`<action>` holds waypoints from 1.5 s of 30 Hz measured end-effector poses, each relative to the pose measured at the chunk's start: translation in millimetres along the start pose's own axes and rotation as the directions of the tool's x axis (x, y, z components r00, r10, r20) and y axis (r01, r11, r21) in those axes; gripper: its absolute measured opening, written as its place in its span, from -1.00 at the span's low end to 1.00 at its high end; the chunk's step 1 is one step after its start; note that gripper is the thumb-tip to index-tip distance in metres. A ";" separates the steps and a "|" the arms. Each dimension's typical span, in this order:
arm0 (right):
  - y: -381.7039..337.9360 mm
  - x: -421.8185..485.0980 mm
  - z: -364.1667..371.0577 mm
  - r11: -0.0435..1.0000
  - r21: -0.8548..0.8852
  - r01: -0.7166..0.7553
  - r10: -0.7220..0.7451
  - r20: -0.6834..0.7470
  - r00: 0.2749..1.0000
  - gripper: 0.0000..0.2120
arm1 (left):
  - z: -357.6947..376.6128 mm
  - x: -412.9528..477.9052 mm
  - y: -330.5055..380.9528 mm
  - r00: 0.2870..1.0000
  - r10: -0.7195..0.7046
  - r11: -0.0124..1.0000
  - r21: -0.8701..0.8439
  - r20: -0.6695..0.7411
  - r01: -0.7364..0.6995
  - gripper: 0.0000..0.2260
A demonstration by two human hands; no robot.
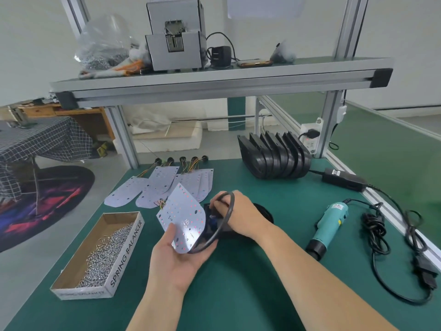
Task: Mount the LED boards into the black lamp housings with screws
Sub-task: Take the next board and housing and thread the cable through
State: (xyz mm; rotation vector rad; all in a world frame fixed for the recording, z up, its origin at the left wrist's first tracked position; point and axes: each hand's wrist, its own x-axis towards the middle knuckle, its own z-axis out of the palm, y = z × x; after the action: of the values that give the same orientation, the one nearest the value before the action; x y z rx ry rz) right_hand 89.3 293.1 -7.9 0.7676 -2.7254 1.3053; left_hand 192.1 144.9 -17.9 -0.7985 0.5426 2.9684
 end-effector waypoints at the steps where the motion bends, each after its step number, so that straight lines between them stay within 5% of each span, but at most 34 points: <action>1: 1.5 3.7 -4.0 0.991 -0.126 0.037 -0.039 -0.012 0.999 -0.84 | 1.0 0.0 -0.6 1.000 0.005 1.000 0.003 0.019 -0.005 -0.81; 3: 3.1 9.1 -12.9 0.970 -0.240 0.029 -0.006 0.095 0.995 -0.84 | 0.8 1.3 -1.5 0.999 0.020 0.999 0.031 0.046 -0.022 -0.81; 7: -1.9 11.6 -29.3 0.987 -0.161 -0.016 0.071 0.339 0.938 -0.82 | -1.4 6.3 2.1 0.995 0.059 0.995 0.079 0.077 -0.065 -0.79; 11: -5.2 10.7 -40.2 0.977 -0.212 0.039 0.049 0.396 0.917 -0.74 | 2.5 13.2 9.7 0.994 0.070 0.996 0.049 0.082 -0.074 -0.78; 17: 1.0 3.6 -54.4 1.000 -0.007 -0.026 0.026 0.465 0.885 -0.71 | 10.7 29.8 1.9 0.986 0.155 0.975 0.152 0.066 -0.164 -0.75; 24: 20.1 -13.6 -49.7 0.967 0.209 -0.144 0.084 0.271 0.959 -0.75 | 18.6 40.4 8.8 0.976 0.194 0.971 0.120 0.099 -0.206 -0.74; 31: 21.4 -32.0 -34.1 0.972 0.182 -0.149 0.111 0.203 0.973 -0.76 | 17.8 32.3 10.4 0.948 0.214 0.964 0.105 0.236 -0.243 -0.70; 34: 29.2 -42.2 -25.5 0.969 0.209 -0.135 0.161 -0.114 0.980 -0.78 | 14.0 24.8 15.4 0.942 0.194 0.972 0.078 0.274 -0.223 -0.67; 38: 30.8 -49.1 -16.9 0.900 0.434 -0.053 0.281 -0.483 0.829 -0.73 | 5.8 15.2 13.4 0.947 0.122 0.988 0.056 0.298 -0.145 -0.73; 45: 27.8 -54.9 -22.7 0.614 0.788 0.049 0.621 -0.521 0.586 -0.72 | -14.4 -2.0 24.3 0.852 0.017 0.995 0.078 0.523 -0.068 -0.71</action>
State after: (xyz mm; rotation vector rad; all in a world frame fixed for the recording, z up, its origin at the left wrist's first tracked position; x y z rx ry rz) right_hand 121.1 347.6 -25.8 -0.3672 -1.5829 2.2028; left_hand 198.1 117.4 -20.6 0.0487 0.6537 2.9749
